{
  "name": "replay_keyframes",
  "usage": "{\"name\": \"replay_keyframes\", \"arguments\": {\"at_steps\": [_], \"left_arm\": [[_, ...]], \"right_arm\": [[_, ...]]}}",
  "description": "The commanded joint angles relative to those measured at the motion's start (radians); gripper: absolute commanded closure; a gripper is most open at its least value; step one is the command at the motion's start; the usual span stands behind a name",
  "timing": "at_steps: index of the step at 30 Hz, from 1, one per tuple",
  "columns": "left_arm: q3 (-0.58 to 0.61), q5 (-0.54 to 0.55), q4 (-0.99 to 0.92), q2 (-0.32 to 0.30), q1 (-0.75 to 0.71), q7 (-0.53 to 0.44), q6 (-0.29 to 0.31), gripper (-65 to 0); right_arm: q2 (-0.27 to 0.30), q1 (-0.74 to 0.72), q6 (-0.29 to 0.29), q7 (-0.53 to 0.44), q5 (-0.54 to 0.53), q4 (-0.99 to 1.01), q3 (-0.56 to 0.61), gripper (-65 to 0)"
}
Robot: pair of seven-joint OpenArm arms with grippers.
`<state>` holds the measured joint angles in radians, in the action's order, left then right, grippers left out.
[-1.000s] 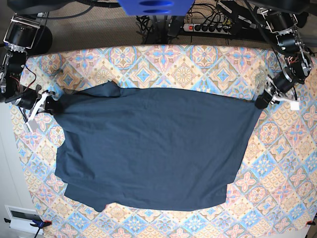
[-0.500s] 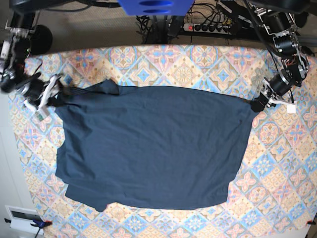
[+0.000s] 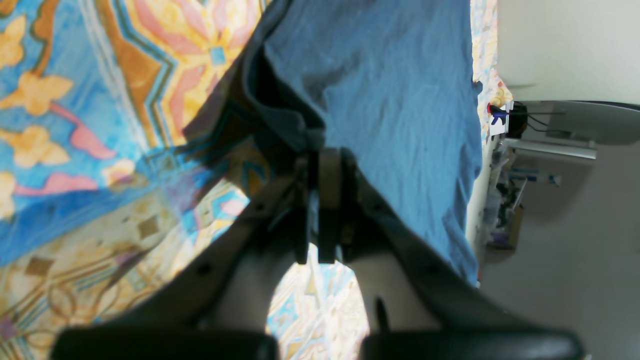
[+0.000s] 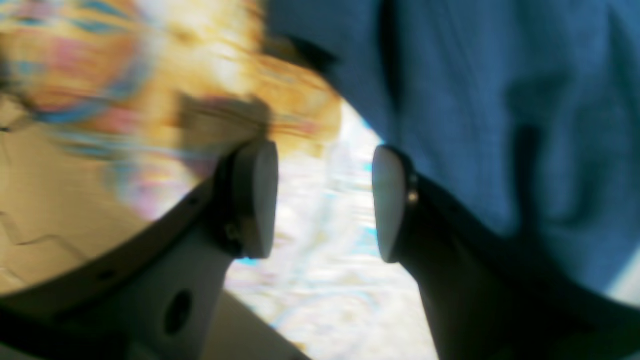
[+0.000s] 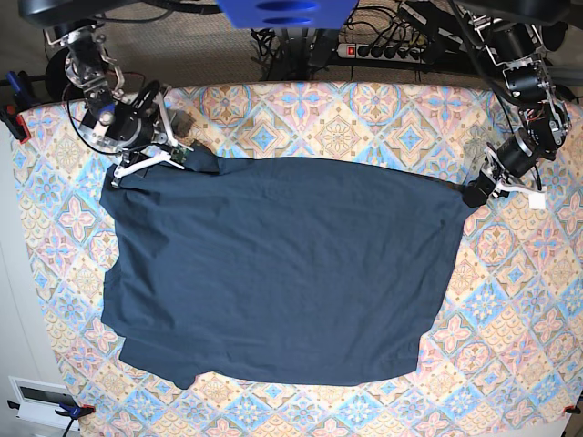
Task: Layout the t-shirt on the table in an organized manner, then fold the t-shirt properly
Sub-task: 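Release the shirt with the right gripper and regrasp its shoulder edge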
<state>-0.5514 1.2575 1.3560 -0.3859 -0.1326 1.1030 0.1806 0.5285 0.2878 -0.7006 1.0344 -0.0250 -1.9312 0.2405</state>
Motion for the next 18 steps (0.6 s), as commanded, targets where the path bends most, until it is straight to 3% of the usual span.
{"name": "replay_keyframes", "arguments": {"at_steps": [1,18], "left_arm": [[-0.005,0.024,0.015,-0.022,0.009,-0.005,0.007,0.0],[-0.005,0.024,0.015,-0.022,0.011,-0.005,0.007,0.0]], "right_arm": [[-0.005,-0.003,0.002,-0.013,0.0,-0.017,0.0,-28.8],[-0.135,-0.026,0.002,-0.013,0.0,-0.014,0.0,-28.8]]}}
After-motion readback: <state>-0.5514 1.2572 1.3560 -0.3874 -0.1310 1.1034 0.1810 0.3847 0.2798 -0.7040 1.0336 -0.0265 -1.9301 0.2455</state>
